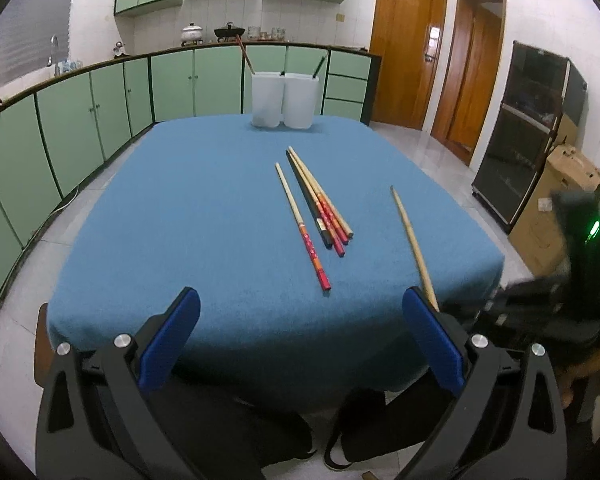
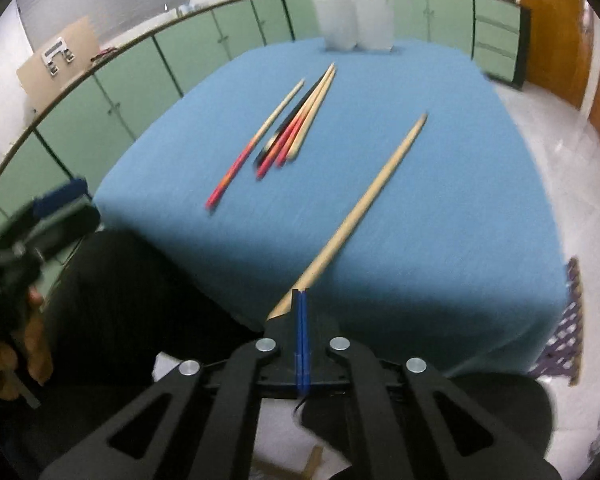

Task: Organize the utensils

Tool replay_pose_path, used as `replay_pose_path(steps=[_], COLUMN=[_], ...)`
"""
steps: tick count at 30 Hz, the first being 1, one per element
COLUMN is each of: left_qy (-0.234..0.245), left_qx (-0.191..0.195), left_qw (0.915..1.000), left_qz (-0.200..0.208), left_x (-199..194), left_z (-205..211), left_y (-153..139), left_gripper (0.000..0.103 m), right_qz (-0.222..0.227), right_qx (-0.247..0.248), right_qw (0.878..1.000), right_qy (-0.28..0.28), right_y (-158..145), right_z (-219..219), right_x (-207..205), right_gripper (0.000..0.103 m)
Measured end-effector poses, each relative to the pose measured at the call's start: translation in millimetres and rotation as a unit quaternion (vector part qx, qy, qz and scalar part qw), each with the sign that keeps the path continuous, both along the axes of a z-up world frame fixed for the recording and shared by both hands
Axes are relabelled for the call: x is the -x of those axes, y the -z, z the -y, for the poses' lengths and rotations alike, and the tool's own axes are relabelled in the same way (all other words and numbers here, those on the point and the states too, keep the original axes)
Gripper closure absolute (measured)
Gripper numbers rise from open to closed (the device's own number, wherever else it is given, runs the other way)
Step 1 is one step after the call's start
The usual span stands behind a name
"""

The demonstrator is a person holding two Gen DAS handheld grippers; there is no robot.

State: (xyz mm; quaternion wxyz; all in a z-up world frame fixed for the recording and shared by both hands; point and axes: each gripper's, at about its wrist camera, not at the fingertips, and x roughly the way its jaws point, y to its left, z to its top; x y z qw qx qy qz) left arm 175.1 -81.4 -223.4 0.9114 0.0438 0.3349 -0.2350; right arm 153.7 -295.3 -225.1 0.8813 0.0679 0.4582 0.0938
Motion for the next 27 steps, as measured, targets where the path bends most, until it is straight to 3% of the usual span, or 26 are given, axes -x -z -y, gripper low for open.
replay_pose_path(steps=[3,5,7,8,9,10,13,14,15,16,18,23,27], left_qy=[-0.003,-0.003,-0.006,-0.007,-0.006,-0.007,-0.01,-0.009,-0.006,0.001,0.003,-0.001,-0.013], left_qx=[-0.019,-0.05,-0.084,-0.09,-0.088,-0.085,-0.079,-0.078,-0.077,-0.074,-0.066,-0.041,-0.03], left_qw=[0.9997,0.9987,0.9965,0.9959,0.9961,0.9964,0.9968,0.9969,0.9969,0.997,0.9977,0.9989,0.9992], left_qz=[0.013,0.007,0.002,0.001,-0.004,-0.007,-0.009,-0.009,-0.012,-0.019,-0.016,-0.023,-0.021], left_x=[-13.8,-29.9,-43.0,-46.5,-50.4,-53.5,-57.5,-57.4,-57.9,-58.8,-58.8,-66.4,-79.0], left_z=[15.7,28.2,36.9,37.8,37.9,37.6,40.7,41.8,43.5,44.6,43.8,39.6,40.8], left_y=[15.1,27.7,38.5,41.0,43.9,46.3,52.1,53.2,55.0,57.0,56.3,53.8,51.4], left_gripper=[0.005,0.005,0.005,0.005,0.005,0.005,0.007,0.017,0.035,0.039,0.053,0.082,0.085], right_qz=[0.013,0.018,0.016,0.011,-0.001,-0.006,-0.022,-0.027,-0.038,-0.044,-0.049,-0.008,0.014], right_qx=[0.004,0.007,-0.006,-0.024,-0.026,-0.03,-0.035,-0.041,-0.049,-0.047,-0.039,-0.006,0.009], right_qw=[1.0,0.999,0.999,0.999,0.999,0.999,0.999,0.998,0.997,0.997,0.997,0.999,0.998], right_qy=[0.017,0.029,0.028,0.022,0.029,0.032,0.028,0.035,0.037,0.038,0.037,0.051,0.059], right_y=[-3.9,-6.7,-16.4,-19.0,-17.9,-16.0,1.6,7.3,13.3,17.0,20.9,-7.1,-20.9], right_z=[13.2,21.0,23.4,20.8,17.4,15.1,2.3,1.4,0.0,-1.8,-4.7,7.2,22.8], right_x=[-14.0,-17.8,-7.8,0.7,8.9,15.1,17.4,14.8,10.5,8.9,5.1,6.5,-14.7], right_gripper=[0.103,0.103,0.097,0.079,0.052,0.045,0.047,0.049,0.056,0.063,0.091,0.094,0.095])
